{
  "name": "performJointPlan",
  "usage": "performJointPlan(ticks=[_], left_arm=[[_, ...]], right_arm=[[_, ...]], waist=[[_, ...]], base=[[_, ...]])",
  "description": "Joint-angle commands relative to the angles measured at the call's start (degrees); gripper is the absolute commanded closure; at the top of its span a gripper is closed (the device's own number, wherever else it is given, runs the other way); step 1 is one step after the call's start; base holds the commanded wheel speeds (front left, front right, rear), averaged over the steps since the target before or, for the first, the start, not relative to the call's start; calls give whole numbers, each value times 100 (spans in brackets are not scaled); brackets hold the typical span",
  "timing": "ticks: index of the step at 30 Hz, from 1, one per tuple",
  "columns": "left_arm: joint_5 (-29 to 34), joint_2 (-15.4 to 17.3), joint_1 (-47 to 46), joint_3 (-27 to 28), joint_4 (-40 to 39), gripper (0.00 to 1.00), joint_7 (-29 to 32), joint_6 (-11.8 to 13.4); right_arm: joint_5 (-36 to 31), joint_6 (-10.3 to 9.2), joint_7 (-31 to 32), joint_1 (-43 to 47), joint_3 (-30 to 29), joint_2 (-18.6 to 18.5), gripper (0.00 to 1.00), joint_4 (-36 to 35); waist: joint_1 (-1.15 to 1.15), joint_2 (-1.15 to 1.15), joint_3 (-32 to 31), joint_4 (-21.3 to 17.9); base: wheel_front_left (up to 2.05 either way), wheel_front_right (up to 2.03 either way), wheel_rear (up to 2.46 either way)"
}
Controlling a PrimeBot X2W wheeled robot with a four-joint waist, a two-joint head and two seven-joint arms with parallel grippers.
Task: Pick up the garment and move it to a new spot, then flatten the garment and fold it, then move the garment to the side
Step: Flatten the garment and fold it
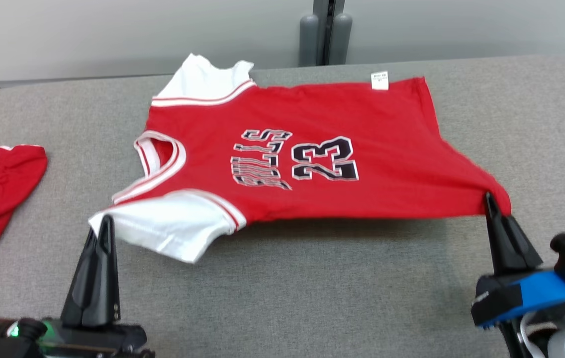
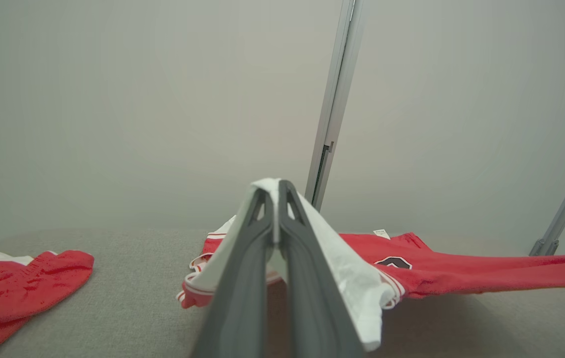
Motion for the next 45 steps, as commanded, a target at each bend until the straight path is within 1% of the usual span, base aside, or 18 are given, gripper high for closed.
performJointPlan(ticks=[1,3,4,7,8,9,11,15,20,27,33,40,45], left_arm=[[-67,19,205,27,-85,100,54,52],[-172,-16,440,22,-93,100,89,82],[-165,23,525,-8,-46,100,123,57],[-56,92,571,-135,178,100,131,0],[-56,92,571,-135,178,100,131,0],[-23,98,538,-183,294,100,155,-13],[-98,5,435,-280,522,100,164,-71],[-75,7,221,-370,1082,100,167,-169],[-117,-49,-137,-413,1500,100,99,-255],[76,-16,-967,-515,1975,100,132,-389],[249,-84,-1985,-589,2606,100,-11,-545],[374,-91,-2980,-644,3508,100,-125,-706],[397,-117,-3380,-565,3917,100,-268,-708]], right_arm=[[-117,0,124,276,-36,-12,100,-208],[35,0,284,522,-36,-11,100,-377],[34,0,362,619,-45,-11,100,-406],[-262,0,581,729,-66,-11,100,-345],[-262,0,581,729,-66,-11,100,-345],[-328,0,653,731,-63,-11,100,-278],[-280,0,741,646,-41,-11,100,-110],[-197,0,807,422,36,-11,100,329],[-77,0,834,166,21,-10,100,819],[282,0,985,-252,138,-11,100,1282],[351,0,902,-762,50,-10,100,1559],[88,0,1011,-1504,-14,-11,100,1919],[-12,0,1063,-1896,-8,-10,100,2107]], waist=[[3,0,-99,-58],[3,0,-140,-56],[3,0,-155,-60],[3,0,-158,-60],[3,0,-158,-60],[3,0,-156,-59],[3,0,-139,-56],[3,0,-89,-57],[3,0,-17,-22],[3,0,101,3],[3,0,290,-9],[3,0,569,-125],[3,0,684,-178]], base=[[0,0,0],[0,0,0],[0,0,0],[0,0,0],[0,0,0],[0,0,0],[0,0,0],[0,0,0],[0,0,0],[0,0,0],[0,0,0],[0,0,0],[0,0,0]])
